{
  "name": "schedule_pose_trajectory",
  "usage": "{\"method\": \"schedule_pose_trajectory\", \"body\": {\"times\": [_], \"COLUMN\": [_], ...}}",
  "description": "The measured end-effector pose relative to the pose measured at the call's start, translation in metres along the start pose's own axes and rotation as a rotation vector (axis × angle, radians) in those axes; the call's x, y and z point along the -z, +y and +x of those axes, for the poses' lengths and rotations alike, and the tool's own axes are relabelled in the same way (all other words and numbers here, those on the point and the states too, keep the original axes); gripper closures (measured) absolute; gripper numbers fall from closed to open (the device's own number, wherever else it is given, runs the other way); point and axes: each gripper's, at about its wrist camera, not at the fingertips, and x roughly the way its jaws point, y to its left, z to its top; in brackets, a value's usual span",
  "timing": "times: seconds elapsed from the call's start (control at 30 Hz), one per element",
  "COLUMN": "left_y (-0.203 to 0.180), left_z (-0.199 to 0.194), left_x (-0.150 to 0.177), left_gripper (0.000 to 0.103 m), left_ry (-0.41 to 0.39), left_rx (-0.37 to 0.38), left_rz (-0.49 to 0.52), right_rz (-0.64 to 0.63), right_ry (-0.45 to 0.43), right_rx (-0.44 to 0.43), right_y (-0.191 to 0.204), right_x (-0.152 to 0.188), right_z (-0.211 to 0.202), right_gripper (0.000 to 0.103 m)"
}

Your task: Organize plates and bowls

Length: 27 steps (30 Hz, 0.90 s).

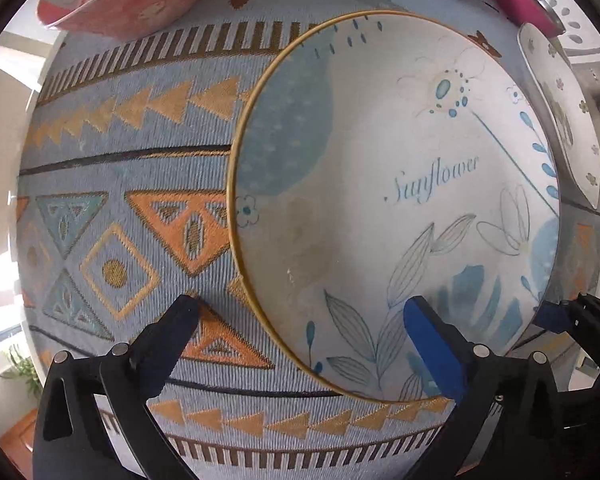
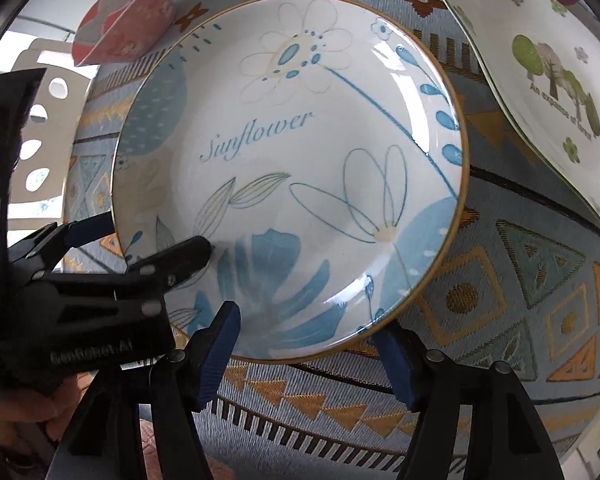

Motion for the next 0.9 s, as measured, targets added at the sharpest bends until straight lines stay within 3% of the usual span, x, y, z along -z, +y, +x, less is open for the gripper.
{"method": "schedule_pose_trajectory", "body": {"times": [0.1, 0.27, 0.5, 0.73, 0.9], "left_y": [0.003, 0.006, -0.008, -0.061, -0.090], "left_z": [-0.005, -0.025, -0.072, -0.112, -0.117], "left_x": [0.006, 0.012, 0.005, -0.021, -0.049], "left_gripper": [0.005, 0.026, 0.027, 0.027, 0.025], "left_ry": [-0.002, -0.013, -0.095, -0.172, -0.193], "left_rx": [-0.018, -0.116, -0.134, -0.120, -0.123], "left_rz": [-0.039, -0.067, -0.080, -0.012, 0.028], "right_rz": [-0.002, -0.048, -0.047, 0.061, 0.156], "right_ry": [-0.004, -0.058, -0.174, -0.269, -0.291], "right_rx": [-0.020, -0.022, -0.016, -0.011, -0.042], "right_y": [-0.004, 0.001, -0.018, -0.069, -0.108], "right_x": [0.002, 0.004, 0.012, 0.014, 0.022], "right_z": [-0.004, -0.023, -0.062, -0.092, -0.103], "right_gripper": [0.038, 0.038, 0.038, 0.038, 0.038]}}
